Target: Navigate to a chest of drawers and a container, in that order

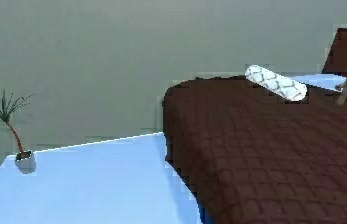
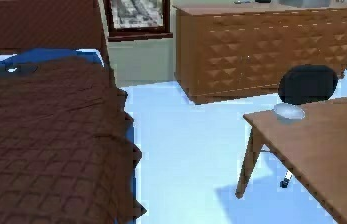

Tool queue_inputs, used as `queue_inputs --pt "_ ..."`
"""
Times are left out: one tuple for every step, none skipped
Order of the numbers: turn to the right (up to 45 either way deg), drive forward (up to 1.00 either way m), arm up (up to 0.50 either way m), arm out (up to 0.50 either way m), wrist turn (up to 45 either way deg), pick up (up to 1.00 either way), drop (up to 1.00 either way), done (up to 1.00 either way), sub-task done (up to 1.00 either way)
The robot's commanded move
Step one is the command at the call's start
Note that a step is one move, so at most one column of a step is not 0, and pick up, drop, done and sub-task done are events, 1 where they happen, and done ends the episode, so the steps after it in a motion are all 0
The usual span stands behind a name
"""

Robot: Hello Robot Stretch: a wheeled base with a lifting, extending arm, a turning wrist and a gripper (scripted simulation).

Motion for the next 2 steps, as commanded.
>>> queue_inputs --pt "45.0 0.0 0.0 0.0 0.0 0.0 0.0 0.0 0.0" --pt "45.0 0.0 0.0 0.0 0.0 0.0 0.0 0.0 0.0"
